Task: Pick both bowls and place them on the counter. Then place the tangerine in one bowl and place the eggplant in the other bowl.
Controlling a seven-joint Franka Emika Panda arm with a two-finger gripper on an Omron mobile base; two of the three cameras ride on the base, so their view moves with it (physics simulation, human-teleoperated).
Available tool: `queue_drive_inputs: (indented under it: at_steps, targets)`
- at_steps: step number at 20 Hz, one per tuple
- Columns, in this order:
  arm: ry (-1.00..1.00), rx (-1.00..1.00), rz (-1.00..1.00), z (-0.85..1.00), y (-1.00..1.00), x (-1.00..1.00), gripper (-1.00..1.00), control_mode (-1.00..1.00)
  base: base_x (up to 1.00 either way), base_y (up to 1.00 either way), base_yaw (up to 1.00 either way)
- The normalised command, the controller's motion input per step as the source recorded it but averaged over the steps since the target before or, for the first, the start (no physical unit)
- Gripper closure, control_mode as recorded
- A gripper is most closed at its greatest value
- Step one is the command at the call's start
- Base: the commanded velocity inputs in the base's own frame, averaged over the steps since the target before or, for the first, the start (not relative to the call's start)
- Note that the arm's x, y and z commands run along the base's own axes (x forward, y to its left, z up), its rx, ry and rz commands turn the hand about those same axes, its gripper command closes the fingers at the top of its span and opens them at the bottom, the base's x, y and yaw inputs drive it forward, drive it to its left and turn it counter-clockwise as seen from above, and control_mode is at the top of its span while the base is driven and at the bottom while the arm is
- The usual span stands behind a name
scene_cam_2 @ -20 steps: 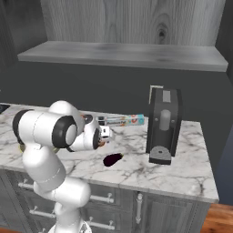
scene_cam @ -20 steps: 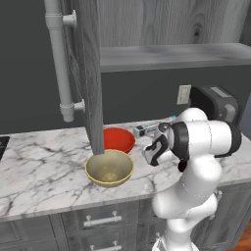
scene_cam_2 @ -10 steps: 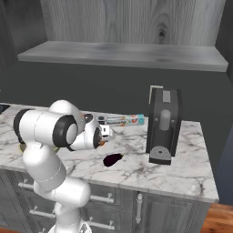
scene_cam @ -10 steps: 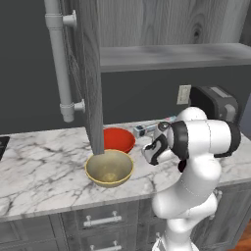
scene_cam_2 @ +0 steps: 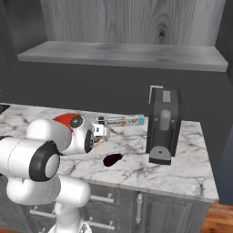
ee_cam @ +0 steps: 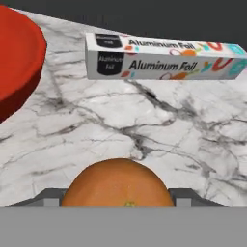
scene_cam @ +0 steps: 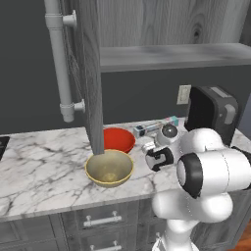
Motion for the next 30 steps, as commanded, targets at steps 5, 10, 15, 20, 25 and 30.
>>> queue_drive_inputs:
  at_steps: [5, 10, 15, 20, 25, 30]
  targets:
    - [-0.06, 0.05, -0.08, 0.85, 0.56, 0.07, 1.00, -1.00, 0.00, 0.00, 0.00]
    - [0.00, 0.07, -0.11, 0.57, 0.51, 0.20, 1.00, -1.00, 0.00, 0.00, 0.00]
    - [0.05, 0.07, -0.10, 0.06, 0.40, 0.30, 1.00, -1.00, 0.00, 0.00, 0.00]
    - [0.08, 0.05, -0.04, -0.01, 0.28, 0.14, 1.00, -1.00, 0.00, 0.00, 0.00]
    - [0.10, 0.02, -0.01, -0.13, 0.26, 0.01, 1.00, -1.00, 0.00, 0.00, 0.00]
    - [0.09, 0.00, -0.01, -0.27, 0.16, 0.00, 1.00, -1.00, 0.00, 0.00, 0.00]
